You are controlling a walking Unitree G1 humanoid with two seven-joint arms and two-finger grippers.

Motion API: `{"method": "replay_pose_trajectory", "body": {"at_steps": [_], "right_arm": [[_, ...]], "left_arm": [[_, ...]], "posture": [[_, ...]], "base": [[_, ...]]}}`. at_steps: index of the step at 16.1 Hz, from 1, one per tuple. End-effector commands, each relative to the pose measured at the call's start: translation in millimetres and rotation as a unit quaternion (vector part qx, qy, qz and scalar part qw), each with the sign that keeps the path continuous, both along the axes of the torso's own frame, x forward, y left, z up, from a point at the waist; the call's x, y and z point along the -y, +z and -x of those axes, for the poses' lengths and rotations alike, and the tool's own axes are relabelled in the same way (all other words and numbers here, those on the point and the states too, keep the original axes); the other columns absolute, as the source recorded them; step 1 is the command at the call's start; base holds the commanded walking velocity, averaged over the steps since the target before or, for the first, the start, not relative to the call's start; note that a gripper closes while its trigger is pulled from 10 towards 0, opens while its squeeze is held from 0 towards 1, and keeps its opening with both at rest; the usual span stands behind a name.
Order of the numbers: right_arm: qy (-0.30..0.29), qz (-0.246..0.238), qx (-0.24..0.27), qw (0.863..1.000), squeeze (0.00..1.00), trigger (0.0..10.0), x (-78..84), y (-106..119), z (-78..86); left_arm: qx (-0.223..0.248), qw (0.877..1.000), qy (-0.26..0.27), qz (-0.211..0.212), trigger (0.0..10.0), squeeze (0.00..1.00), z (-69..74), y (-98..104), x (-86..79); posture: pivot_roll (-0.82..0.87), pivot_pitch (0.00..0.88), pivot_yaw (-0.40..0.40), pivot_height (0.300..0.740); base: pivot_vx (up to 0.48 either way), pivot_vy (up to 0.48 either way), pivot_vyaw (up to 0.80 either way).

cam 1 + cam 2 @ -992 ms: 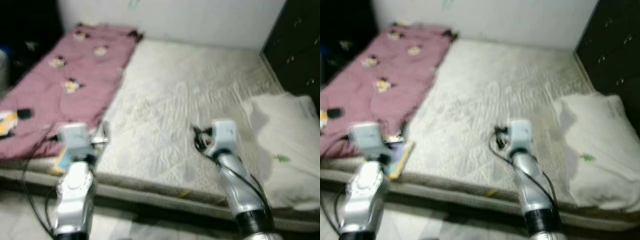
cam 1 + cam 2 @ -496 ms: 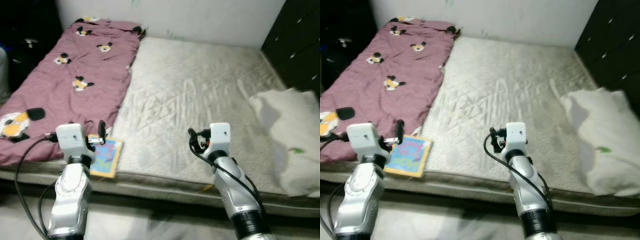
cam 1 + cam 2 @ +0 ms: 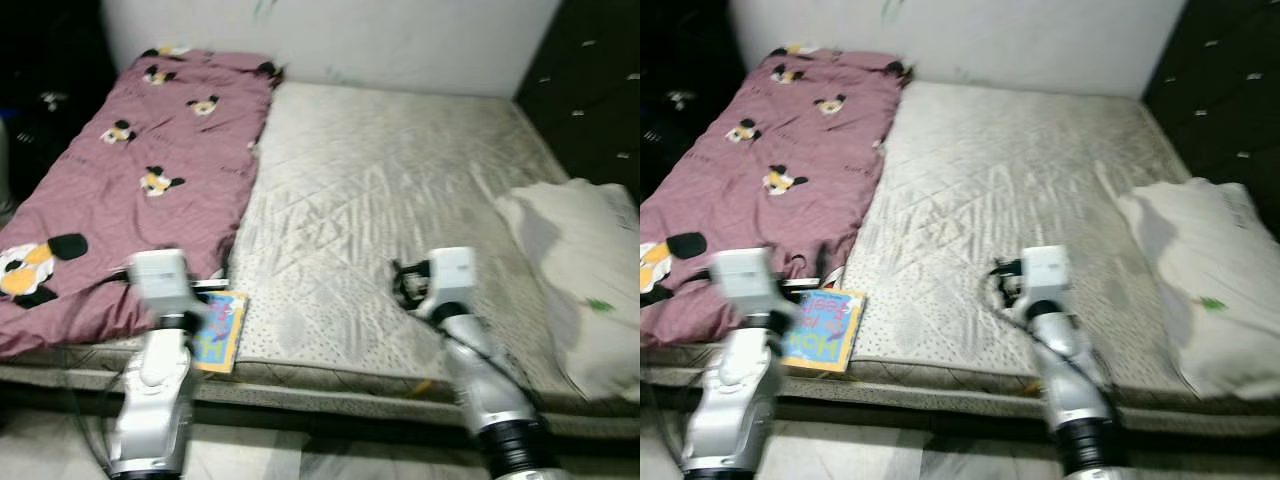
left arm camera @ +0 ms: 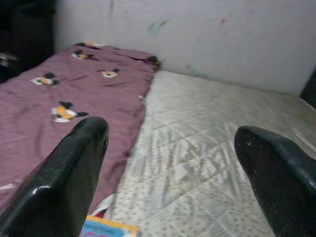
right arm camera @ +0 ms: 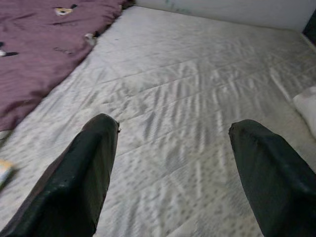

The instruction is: Clean up the room

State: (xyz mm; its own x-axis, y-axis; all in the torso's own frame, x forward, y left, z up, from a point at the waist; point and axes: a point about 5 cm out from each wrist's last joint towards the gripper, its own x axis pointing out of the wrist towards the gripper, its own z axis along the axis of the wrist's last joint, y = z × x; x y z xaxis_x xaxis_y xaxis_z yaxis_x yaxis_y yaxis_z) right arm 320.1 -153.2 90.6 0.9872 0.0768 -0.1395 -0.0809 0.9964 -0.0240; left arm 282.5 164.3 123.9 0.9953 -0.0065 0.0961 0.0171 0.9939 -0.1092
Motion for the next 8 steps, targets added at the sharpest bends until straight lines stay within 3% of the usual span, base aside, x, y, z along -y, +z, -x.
{"method": "replay_pose_trajectory", "body": {"at_steps": [1,3,7,8], "right_arm": [[0.012,-0.007,0.001,1.000,0.00,10.0,-10.3,-0.2,-0.7],[0.008,-0.002,0.002,1.000,0.00,10.0,-10.8,-1.1,-1.0],[0.007,-0.003,0.004,1.000,0.00,10.0,-10.6,-0.5,-1.2],[0.001,-0.005,-0.004,1.000,0.00,10.0,-8.7,-2.6,-0.8]], "left_arm": [[0.001,1.000,0.015,-0.008,10.0,0.00,1.6,1.2,-11.0],[-0.018,0.999,0.035,-0.003,10.0,0.00,-0.7,-3.1,-8.5],[-0.021,0.999,0.028,0.006,10.0,0.00,0.4,-4.9,-6.7],[-0.023,0.999,0.028,0.002,10.0,0.00,0.8,-5.4,-7.5]], "posture": [[0.06,0.049,-0.050,0.740],[0.06,0.050,-0.050,0.740],[0.06,0.055,-0.051,0.740],[0.06,0.059,-0.051,0.740]], "base": [[0.375,0.000,0.00],[0.000,0.000,0.00],[0.000,0.000,0.00],[0.000,0.428,0.00]]}}
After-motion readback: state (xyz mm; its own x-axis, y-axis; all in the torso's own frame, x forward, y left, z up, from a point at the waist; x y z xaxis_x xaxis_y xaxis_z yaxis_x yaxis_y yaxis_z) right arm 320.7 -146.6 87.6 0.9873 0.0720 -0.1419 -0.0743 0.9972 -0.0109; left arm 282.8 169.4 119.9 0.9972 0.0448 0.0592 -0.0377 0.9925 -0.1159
